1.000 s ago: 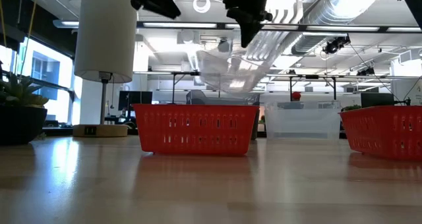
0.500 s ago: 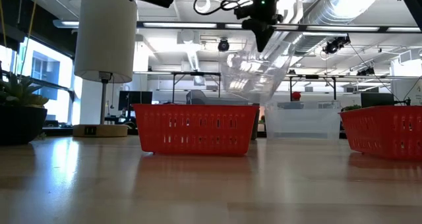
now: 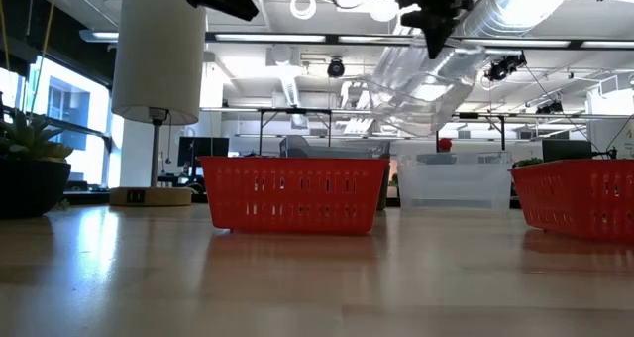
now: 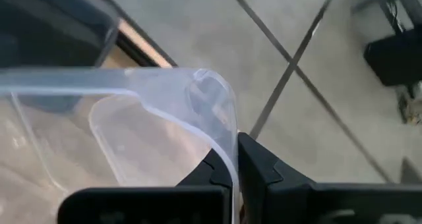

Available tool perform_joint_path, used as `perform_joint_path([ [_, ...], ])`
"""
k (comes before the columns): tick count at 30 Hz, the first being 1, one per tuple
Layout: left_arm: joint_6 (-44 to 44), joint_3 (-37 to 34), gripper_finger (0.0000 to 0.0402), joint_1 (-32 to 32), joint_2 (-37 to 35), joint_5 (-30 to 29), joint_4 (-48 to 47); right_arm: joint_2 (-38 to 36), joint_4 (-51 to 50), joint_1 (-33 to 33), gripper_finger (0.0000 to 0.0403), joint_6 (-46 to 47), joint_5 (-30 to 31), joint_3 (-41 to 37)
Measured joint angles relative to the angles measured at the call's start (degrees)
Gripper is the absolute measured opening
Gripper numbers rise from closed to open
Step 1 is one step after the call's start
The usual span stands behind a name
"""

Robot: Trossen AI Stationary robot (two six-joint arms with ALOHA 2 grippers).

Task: Stack baskets by color
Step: Stack the bottom transparent bin on the stacked transparent bins

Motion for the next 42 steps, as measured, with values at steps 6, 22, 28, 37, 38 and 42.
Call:
perform_joint_path([
  [6,0.6,0.0,0.0163,0.0,0.0,0.0,0.1,-14.0,13.2,-4.7,0.0000,3.8,-3.6,-17.9],
  [22,3.5,0.0,0.0162,-0.1,0.0,0.0,0.3,-38.3,40.5,-14.7,0.0000,23.0,-9.0,-47.3],
  [28,3.5,0.0,0.0162,-0.1,0.0,0.0,2.1,-38.9,40.3,-19.3,0.0000,32.8,-13.9,-50.4],
  [37,3.5,0.0,0.0162,-0.1,0.0,0.0,2.6,-38.7,36.6,-23.0,0.0000,41.9,-18.1,-51.1],
  [38,3.5,0.0,0.0162,-0.1,0.0,0.0,2.6,-38.6,36.1,-23.0,0.0000,42.5,-18.1,-51.1],
  [42,3.5,0.0,0.0162,-0.1,0.0,0.0,2.6,-37.6,33.7,-22.9,0.0000,44.9,-18.3,-51.1],
])
